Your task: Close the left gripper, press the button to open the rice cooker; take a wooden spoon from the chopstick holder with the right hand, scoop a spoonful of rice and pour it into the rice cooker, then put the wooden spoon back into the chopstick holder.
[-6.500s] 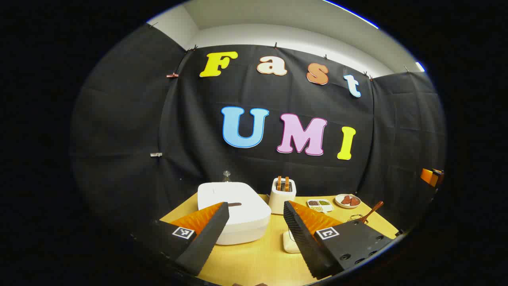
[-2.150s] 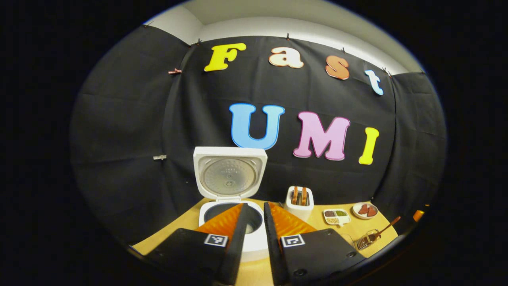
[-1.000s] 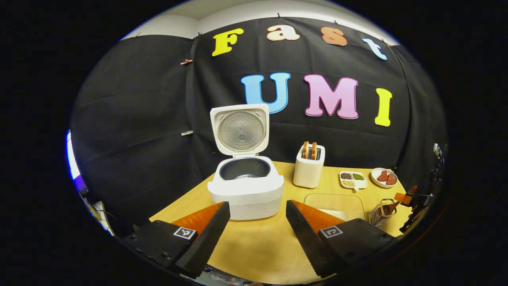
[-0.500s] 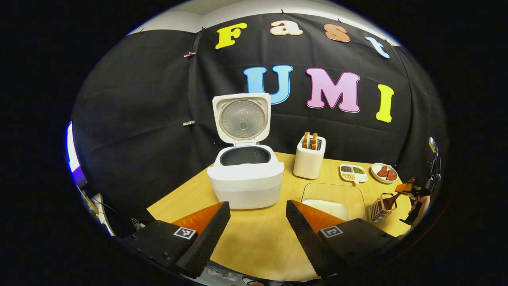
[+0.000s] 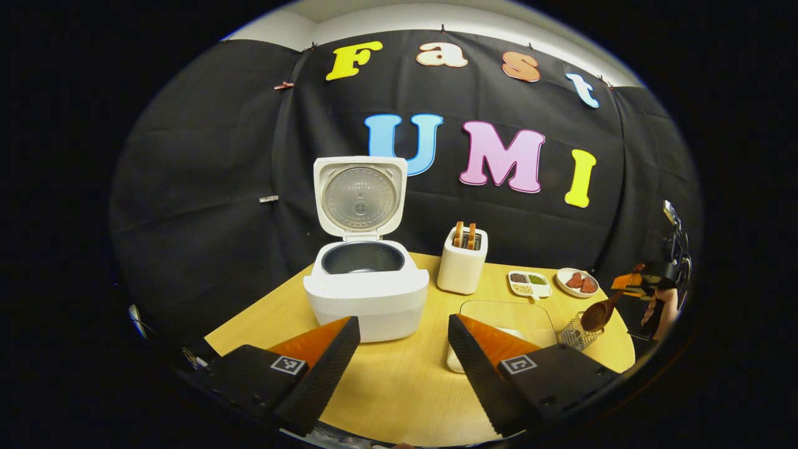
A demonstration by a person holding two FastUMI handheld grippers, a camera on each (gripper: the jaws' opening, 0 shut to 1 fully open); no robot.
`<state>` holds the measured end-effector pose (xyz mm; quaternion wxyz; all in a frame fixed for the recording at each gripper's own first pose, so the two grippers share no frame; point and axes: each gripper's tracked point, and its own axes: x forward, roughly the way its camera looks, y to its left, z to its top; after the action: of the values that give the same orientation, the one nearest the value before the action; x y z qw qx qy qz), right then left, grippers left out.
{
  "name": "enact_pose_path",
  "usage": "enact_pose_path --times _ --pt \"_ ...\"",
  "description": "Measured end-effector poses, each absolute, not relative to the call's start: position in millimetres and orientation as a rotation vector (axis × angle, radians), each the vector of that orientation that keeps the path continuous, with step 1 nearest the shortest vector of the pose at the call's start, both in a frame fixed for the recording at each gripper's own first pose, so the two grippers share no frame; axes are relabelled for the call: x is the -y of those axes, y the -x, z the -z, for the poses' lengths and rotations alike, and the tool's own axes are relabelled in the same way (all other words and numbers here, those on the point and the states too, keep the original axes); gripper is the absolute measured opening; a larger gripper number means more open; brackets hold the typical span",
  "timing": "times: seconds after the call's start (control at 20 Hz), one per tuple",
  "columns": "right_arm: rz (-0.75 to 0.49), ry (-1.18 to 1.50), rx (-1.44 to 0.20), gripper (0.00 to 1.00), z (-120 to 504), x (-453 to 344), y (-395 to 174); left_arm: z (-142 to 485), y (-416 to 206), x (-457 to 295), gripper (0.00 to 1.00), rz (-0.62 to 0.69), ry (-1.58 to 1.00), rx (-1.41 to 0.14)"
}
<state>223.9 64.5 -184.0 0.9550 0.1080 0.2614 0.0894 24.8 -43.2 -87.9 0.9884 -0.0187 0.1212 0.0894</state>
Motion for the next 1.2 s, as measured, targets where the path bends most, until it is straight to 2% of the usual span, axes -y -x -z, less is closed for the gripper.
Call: enact_pose_path --times 0.2,0.4,0.75,0.95,1.2 --pt "-0.232 -0.235 -0.469 0.18 138.4 -102.1 -212.2 101.6 -20.9 23.1 0.98 -0.149 0.057 -0.248" --pt "-0.281 -0.284 -0.440 0.18 117.9 -152.4 -193.5 109.1 -17.3 -1.9 0.97 -0.134 0.103 -0.265" --pt "-0.423 -0.205 -0.497 0.18 159.8 -238.6 -155.3 119.1 -15.8 -38.0 0.96 -0.143 0.098 -0.256" --pt "-0.424 -0.037 -0.500 0.18 206.7 -245.6 -153.8 146.3 -12.9 -48.6 0.96 -0.128 0.064 -0.311" --pt "-0.383 0.050 -0.533 0.18 251.5 -247.1 -148.9 159.6 -9.3 -58.8 0.96 -0.096 0.042 -0.338"
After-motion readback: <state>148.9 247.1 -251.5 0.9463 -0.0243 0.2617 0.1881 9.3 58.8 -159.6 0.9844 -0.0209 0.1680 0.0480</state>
